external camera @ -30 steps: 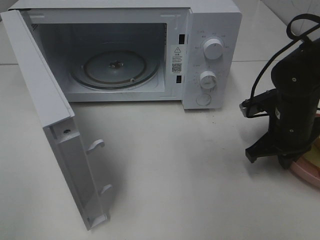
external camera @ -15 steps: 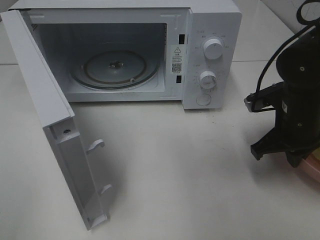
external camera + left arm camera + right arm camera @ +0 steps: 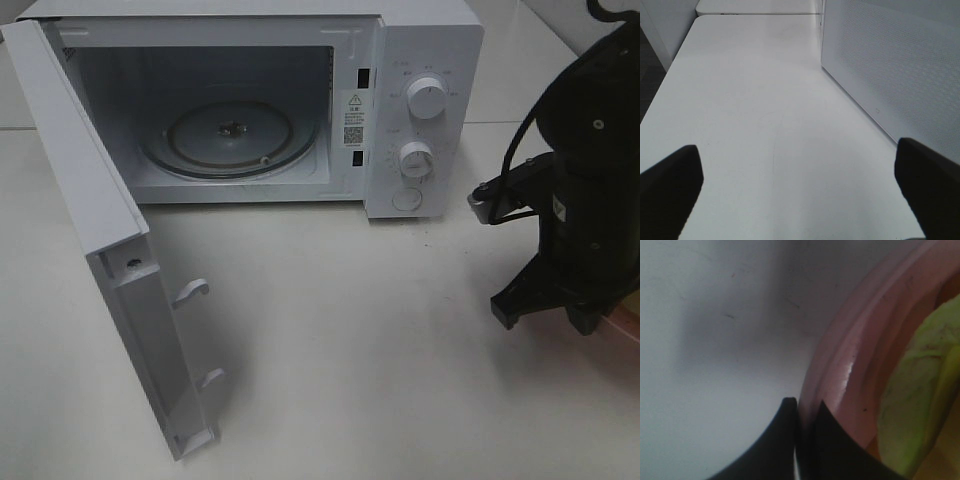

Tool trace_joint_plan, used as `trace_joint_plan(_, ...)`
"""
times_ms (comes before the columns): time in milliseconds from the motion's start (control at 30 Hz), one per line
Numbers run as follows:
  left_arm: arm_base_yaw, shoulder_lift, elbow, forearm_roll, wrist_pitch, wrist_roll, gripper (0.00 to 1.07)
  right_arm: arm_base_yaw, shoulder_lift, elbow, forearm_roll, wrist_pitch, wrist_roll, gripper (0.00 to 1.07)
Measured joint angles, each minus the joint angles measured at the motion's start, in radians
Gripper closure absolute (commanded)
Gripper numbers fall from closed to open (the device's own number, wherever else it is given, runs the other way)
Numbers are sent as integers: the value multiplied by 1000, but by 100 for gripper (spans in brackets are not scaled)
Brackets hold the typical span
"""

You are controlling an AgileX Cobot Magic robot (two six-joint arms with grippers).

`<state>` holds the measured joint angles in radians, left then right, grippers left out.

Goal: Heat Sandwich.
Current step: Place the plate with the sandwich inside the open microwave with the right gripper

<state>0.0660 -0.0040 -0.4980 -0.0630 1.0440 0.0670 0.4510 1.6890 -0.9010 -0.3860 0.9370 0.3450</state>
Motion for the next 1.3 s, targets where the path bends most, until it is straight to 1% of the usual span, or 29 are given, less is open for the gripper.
trace_joint_plan(200,0,0,0,0,0,0,3,47,-44,7,0,33,8,106)
trace_joint_plan(233,0,0,0,0,0,0,3,67,-63,19,0,33,9,106)
trace_joint_plan(500,0,0,0,0,0,0,3,133,-123,84,0,54,31,106)
trace_joint_plan(633,0,0,0,0,0,0,3,201,-177,124,14,55,52,106)
trace_joint_plan(667,0,0,0,0,0,0,3,201,-177,124,14,55,52,106)
trace_joint_plan(767,0,0,0,0,0,0,3,240,-195,135,18,65,55,106)
trace_joint_plan(800,0,0,0,0,0,0,3,269,-203,140,19,74,58,106)
trace_joint_plan(867,0,0,0,0,0,0,3,281,-206,140,20,79,60,106)
trace_joint_plan(933,0,0,0,0,0,0,3,324,-219,141,22,88,75,106)
trace_joint_plan(967,0,0,0,0,0,0,3,324,-219,141,22,88,75,106)
trace_joint_plan(1067,0,0,0,0,0,0,3,370,-227,141,22,104,87,106)
trace_joint_plan(1100,0,0,0,0,0,0,3,399,-233,141,22,112,99,106)
trace_joint_plan(1133,0,0,0,0,0,0,3,399,-233,141,22,112,99,106)
trace_joint_plan(1200,0,0,0,0,0,0,3,432,-238,141,22,119,103,105)
trace_joint_plan(1233,0,0,0,0,0,0,3,463,-239,141,22,132,108,106)
trace_joint_plan(1300,0,0,0,0,0,0,3,479,-239,141,22,136,112,106)
